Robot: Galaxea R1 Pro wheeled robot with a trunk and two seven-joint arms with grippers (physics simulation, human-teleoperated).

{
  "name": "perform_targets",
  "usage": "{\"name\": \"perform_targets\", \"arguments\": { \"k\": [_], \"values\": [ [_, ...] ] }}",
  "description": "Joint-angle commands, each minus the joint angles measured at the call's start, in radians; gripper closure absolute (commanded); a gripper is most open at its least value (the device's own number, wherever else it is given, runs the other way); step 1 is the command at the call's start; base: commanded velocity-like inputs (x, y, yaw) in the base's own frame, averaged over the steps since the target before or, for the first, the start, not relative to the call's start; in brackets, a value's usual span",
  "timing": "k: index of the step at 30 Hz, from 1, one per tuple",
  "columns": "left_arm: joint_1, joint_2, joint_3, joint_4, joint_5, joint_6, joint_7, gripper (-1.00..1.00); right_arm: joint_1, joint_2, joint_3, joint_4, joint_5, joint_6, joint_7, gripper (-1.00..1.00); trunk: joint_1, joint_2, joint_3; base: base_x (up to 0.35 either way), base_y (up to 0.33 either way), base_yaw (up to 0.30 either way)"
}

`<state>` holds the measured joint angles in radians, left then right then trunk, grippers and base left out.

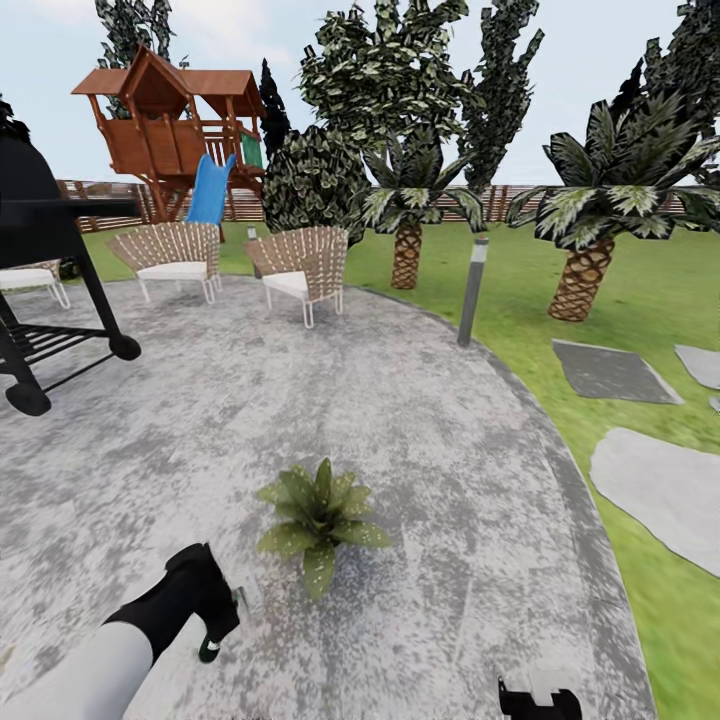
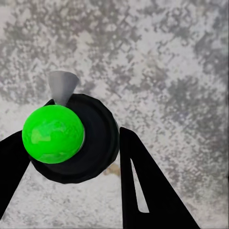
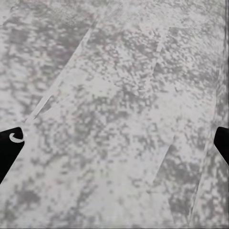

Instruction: Pick up the pesticide atomizer in the garden and spray insectifuge to fully cover both potted plants in the garden.

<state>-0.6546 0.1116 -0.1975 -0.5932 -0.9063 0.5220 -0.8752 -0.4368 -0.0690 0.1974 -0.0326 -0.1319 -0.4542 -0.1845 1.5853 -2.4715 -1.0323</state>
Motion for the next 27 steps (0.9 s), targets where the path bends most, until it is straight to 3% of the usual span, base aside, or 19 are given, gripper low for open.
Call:
{"name": "perform_targets", "arguments": {
  "k": [1,4,7,11,15,17,20,23,27],
  "values": [
    [0.000,0.005,-0.003,0.005,0.000,-0.040,-0.006,1.00,0.000,0.001,0.010,0.001,-0.008,-0.003,0.000,-1.00,-0.001,0.000,-0.001,-0.117,-0.022,0.000],
    [0.032,0.012,0.016,0.052,0.036,-0.168,-0.007,1.00,0.000,0.001,0.017,0.001,-0.004,-0.002,0.004,-1.00,-0.001,0.000,-0.001,-0.039,-0.007,0.000],
    [0.075,0.015,0.027,0.079,0.048,-0.267,-0.007,1.00,0.000,0.001,0.031,-0.004,0.012,-0.001,0.008,-1.00,-0.001,0.000,-0.001,-0.008,-0.001,0.000],
    [0.130,0.029,0.031,0.087,0.053,-0.425,-0.007,1.00,0.000,0.000,0.153,-0.052,0.139,-0.003,0.009,-1.00,-0.001,0.000,-0.001,-0.001,0.000,0.000],
    [0.140,0.044,0.033,0.098,0.061,-0.570,-0.009,1.00,0.000,0.001,0.186,-0.130,0.208,-0.003,0.020,-1.00,-0.001,0.000,-0.001,0.000,0.000,0.000],
    [0.140,0.048,0.039,0.108,0.062,-0.620,-0.009,1.00,0.000,0.001,0.188,-0.169,0.258,-0.002,0.105,-1.00,-0.001,0.000,-0.001,0.000,0.000,0.000],
    [0.138,0.056,0.082,0.112,0.069,-0.684,-0.016,1.00,-0.001,-0.001,0.189,-0.238,0.304,-0.001,0.323,-1.00,-0.001,0.000,-0.001,0.000,0.000,0.000],
    [0.134,0.056,0.106,0.111,0.072,-0.724,-0.030,1.00,-0.002,-0.001,0.189,-0.282,0.322,0.000,0.405,-1.00,-0.001,0.000,-0.001,0.000,0.000,0.000],
    [0.132,0.051,0.113,0.105,0.073,-0.738,-0.049,1.00,-0.005,0.000,0.188,-0.326,0.445,0.001,0.447,-1.00,-0.001,0.000,-0.001,0.000,0.000,0.000]
  ]
}}
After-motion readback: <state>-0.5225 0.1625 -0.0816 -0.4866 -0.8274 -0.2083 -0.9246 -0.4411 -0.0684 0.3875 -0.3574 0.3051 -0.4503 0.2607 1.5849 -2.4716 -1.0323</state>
